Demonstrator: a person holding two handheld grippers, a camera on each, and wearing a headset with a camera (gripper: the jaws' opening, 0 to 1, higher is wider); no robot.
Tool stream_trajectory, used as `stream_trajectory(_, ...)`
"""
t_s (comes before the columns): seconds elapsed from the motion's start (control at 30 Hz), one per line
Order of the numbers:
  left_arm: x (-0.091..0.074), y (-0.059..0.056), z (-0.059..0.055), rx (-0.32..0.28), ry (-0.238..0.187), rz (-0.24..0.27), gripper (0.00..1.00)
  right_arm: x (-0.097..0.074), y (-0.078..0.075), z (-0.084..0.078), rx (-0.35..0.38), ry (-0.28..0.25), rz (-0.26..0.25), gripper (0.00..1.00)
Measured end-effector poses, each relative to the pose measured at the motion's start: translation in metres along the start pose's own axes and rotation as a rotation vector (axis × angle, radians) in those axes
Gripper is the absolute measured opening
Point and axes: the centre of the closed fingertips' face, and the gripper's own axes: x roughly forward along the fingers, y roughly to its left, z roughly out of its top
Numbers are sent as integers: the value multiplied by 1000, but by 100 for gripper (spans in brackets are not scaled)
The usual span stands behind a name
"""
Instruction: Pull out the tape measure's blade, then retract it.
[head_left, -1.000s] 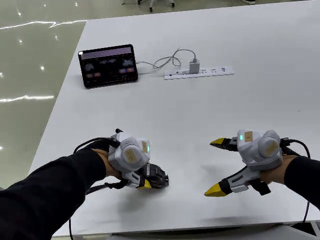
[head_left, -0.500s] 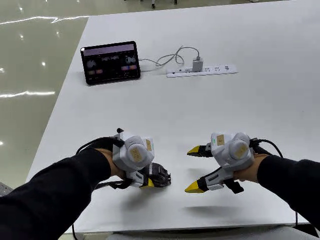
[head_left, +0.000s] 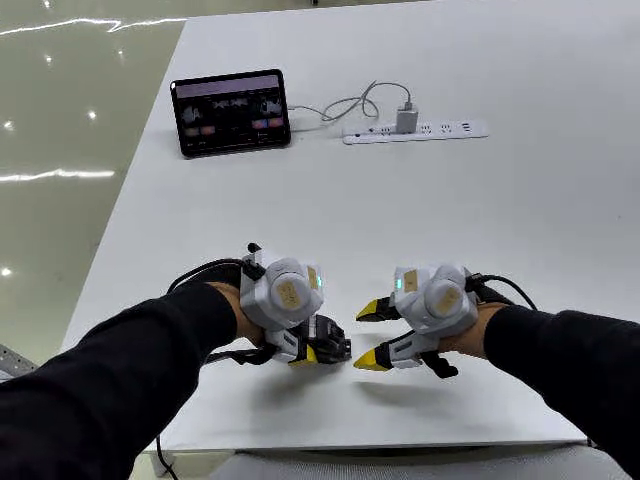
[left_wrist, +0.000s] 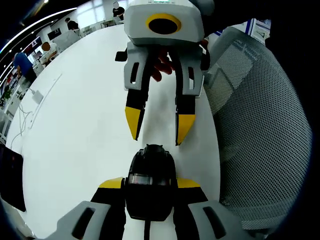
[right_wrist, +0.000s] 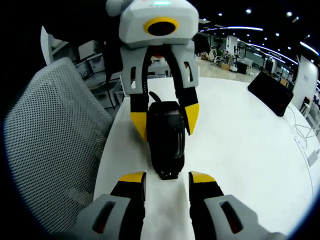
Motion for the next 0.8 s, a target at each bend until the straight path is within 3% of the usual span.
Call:
stream_trajectory(0.2, 0, 0, 0, 0, -3, -1, 32, 4, -3, -2, -16, 27, -5, 19)
stream_trajectory(0.37, -1, 0, 0, -14, -16, 10, 32, 4, -7, -6, -30, 46, -16, 15)
stream_trajectory(0.63, -1, 0, 1, -25, -28, 5, 33, 11, -5, -4, -64, 76, 11, 11)
stream_trajectory(0.67, -1, 0, 1, -25, -28, 4, 33, 10, -5, -4, -70, 82, 15, 11)
stream_trajectory(0.7, -1, 0, 1, -25, -28, 4, 33, 11, -6, -5, -131, 102, 10, 10)
stream_trajectory(0.8, -1, 0, 1, -27, -32, 5, 33, 9, -4, -5, -59, 114, 15, 10)
